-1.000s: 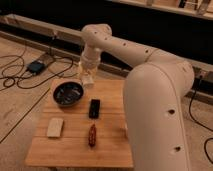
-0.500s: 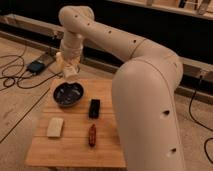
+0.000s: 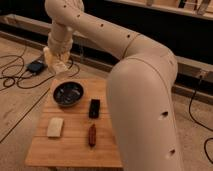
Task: Place the bottle in the ceramic bowl
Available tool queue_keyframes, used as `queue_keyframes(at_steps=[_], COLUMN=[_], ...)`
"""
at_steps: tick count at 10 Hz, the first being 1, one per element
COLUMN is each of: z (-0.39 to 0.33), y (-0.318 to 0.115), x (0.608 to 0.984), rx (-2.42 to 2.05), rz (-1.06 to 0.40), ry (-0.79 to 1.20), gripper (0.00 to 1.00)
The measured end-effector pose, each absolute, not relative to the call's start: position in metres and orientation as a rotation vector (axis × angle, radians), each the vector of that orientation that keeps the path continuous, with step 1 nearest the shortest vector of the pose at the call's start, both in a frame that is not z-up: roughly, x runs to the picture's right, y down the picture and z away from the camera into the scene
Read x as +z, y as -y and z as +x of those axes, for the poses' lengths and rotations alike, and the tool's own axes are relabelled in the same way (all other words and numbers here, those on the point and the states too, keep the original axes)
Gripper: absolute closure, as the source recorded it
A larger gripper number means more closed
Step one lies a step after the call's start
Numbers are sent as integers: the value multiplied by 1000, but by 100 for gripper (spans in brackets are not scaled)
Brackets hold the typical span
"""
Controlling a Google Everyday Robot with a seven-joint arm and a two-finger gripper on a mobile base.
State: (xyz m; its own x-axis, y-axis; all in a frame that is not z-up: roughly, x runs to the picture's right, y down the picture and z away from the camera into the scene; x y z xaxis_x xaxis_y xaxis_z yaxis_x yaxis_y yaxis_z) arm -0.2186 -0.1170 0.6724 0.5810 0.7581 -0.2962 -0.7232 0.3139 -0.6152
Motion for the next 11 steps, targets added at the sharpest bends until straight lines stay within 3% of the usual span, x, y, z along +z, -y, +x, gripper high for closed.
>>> queue_keyframes(at_steps=[6,7,11], z=[-220,-219,-228], y=[116,115,117], x=[673,680,707], rx=[973,959,926], rz=[-783,-774,-733], ry=[50,45,44], gripper=[25,20,20])
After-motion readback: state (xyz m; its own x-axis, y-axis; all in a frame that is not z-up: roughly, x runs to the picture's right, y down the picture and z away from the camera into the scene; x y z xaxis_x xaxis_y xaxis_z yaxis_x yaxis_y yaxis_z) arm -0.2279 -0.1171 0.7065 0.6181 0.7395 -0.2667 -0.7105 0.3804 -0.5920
